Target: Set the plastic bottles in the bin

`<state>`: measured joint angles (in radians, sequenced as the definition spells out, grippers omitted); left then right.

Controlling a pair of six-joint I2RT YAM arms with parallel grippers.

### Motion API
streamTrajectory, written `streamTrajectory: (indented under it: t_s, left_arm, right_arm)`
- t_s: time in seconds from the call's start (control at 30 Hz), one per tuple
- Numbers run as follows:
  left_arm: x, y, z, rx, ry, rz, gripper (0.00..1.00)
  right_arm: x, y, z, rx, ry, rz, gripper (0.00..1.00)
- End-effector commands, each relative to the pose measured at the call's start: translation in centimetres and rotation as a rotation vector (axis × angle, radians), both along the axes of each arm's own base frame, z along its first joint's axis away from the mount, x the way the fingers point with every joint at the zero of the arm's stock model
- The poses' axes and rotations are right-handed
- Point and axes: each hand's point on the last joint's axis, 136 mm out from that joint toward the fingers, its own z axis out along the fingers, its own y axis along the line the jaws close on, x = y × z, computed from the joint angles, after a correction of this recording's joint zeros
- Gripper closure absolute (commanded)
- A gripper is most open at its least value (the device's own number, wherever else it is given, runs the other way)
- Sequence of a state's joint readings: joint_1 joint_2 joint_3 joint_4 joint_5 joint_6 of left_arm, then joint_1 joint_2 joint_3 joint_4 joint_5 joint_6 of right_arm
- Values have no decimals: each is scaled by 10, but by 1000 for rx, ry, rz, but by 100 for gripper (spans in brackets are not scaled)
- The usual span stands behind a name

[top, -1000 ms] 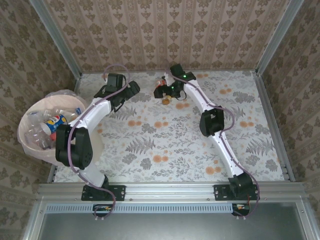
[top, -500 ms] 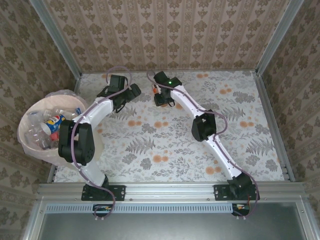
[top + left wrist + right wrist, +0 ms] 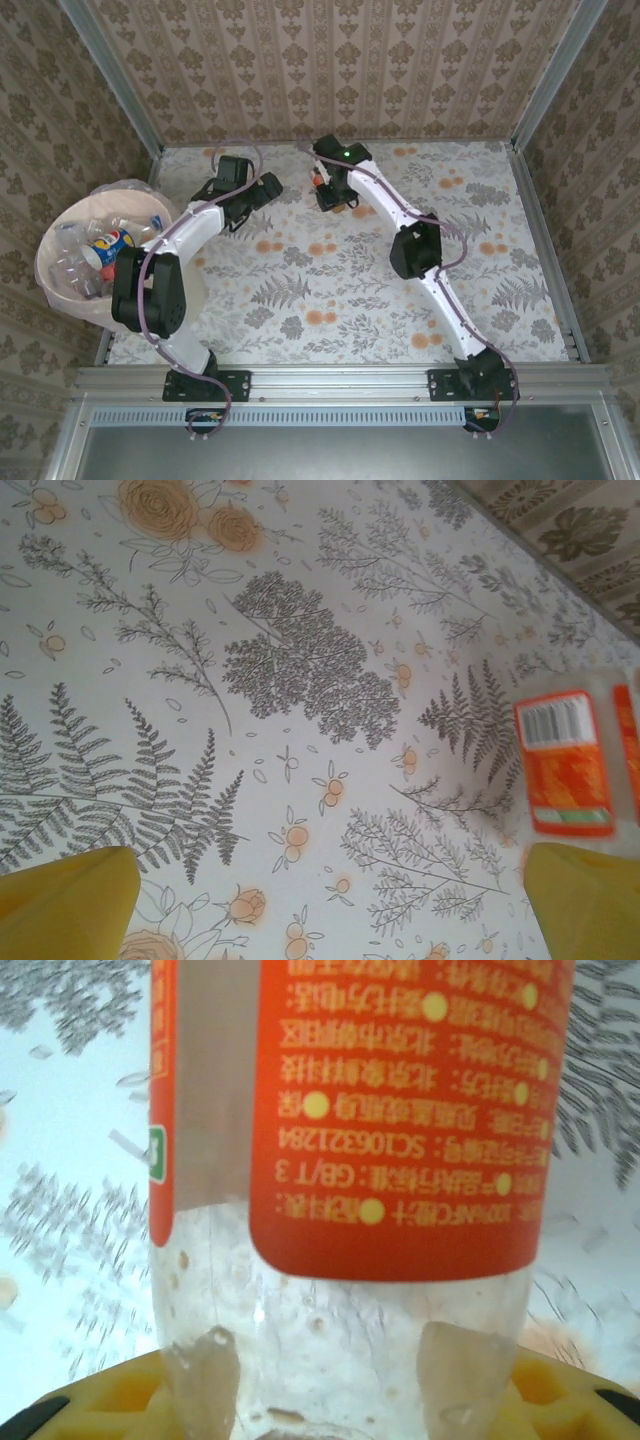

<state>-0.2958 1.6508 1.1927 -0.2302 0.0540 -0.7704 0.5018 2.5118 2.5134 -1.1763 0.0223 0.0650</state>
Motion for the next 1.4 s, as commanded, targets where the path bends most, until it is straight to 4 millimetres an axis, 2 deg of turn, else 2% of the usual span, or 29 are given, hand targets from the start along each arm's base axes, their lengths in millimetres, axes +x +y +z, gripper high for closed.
streamTrajectory:
  t_s: [0.0, 0.17, 0.33, 0.43, 0.67, 0.83, 0.97, 1.0, 1.13, 1.37]
  left_arm:
    - [-1, -12, 16, -40, -59, -54, 0]
    - [3, -33, 29, -123, -105, -120, 0]
    - [-2, -57, 47, -236, -169, -191, 0]
    - [-6, -73, 62, -305, -235, -247, 0]
    - [-21, -116, 106, -447, -419, -441, 0]
    - [-37, -147, 131, -584, -462, -621, 0]
    - [-54, -171, 149, -626, -549, -751, 0]
    - [-63, -184, 149, -623, -542, -782, 0]
    - [-67, -200, 142, -549, -528, -789, 0]
    - [-62, -202, 140, -497, -535, -751, 0]
  right_arm:
    - [-8, -11, 70, 65, -130, 36, 70]
    - [-37, -31, 97, 108, -211, 14, 70]
    - [-59, -36, 109, 221, -300, -49, 70]
    - [-73, -33, 110, 310, -323, -74, 70]
    - [-92, -16, 122, 535, -431, -35, 71]
    - [-104, 0, 127, 678, -440, 22, 71]
    - [-111, 8, 135, 755, -458, 59, 71]
    - [-112, 8, 136, 761, -457, 63, 71]
    - [-115, 12, 139, 787, -461, 88, 70]
    - [-124, 20, 154, 868, -478, 148, 70]
